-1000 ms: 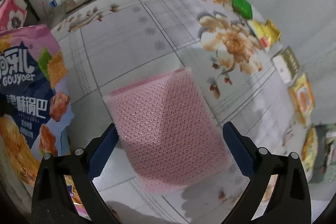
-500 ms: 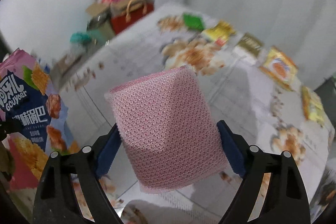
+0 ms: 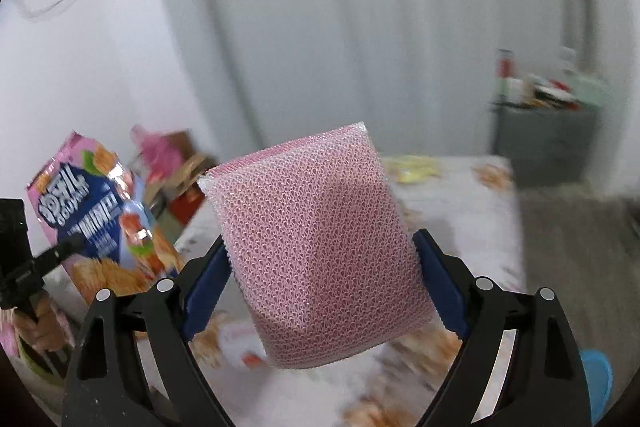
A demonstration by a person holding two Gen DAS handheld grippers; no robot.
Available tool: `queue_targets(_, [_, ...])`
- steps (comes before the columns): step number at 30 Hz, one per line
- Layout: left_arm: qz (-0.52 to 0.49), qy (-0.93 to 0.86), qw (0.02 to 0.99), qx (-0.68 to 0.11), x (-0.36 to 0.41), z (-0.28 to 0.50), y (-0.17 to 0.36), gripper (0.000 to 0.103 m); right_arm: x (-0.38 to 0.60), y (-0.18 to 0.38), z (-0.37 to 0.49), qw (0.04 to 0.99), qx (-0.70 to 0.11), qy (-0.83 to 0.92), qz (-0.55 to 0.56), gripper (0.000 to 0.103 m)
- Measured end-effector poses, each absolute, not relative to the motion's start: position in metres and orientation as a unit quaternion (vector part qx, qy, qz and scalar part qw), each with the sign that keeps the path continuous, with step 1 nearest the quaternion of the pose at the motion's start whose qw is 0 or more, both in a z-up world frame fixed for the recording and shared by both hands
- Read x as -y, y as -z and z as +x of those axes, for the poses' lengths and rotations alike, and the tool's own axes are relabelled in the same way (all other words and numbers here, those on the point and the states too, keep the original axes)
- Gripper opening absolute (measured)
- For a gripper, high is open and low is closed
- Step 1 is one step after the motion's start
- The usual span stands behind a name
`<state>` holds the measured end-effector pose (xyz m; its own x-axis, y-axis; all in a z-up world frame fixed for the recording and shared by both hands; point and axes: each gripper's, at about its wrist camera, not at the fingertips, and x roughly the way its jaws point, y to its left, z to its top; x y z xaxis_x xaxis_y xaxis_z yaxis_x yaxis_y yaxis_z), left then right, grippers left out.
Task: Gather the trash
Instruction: 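Carry the pink snack bag and pink sponge over the blue wastebasket, then open both grippers to drop bag and sponge into the wastebasket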
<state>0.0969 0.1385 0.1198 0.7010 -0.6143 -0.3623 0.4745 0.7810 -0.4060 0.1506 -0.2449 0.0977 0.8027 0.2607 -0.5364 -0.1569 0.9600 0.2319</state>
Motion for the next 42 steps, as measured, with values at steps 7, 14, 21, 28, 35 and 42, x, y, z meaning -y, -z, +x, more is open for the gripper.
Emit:
queue_targets(7, [-0.091, 0.424, 0.858, -0.274, -0.008, 0.11, -0.127, 0.001, 0.379, -0.052, 0.051, 0.926, -0.301, 0.075, 0.213, 0.084])
queue_targets(14, [-0.01, 0.541, 0.765, -0.35, 0.175, 0.124, -0.096, 0.002, 0.496, 0.005, -0.052, 0.867, -0.249, 0.223, 0.37, 0.085])
queue_targets(21, [0.081, 0.564, 0.696, -0.437, 0.363, 0.126, -0.015, 0.002, 0.552, 0.069, -0.068, 0.812, -0.25, 0.266, 0.456, 0.085])
queue_targets(28, [0.071, 0.537, 0.647, -0.537, 0.486, 0.144, 0.085, 0.002, 0.602, 0.134, -0.064, 0.757, -0.266, 0.276, 0.529, 0.085])
queue_targets(35, [0.093, 0.508, 0.642, -0.567, 0.553, 0.157, 0.158, 0.003, 0.64, 0.175, -0.041, 0.723, -0.279, 0.283, 0.565, 0.088])
queue_targets(42, [0.113, 0.465, 0.643, -0.598, 0.588, 0.175, 0.214, 0.052, 0.656, 0.232, -0.007, 0.694, -0.308, 0.316, 0.569, 0.091])
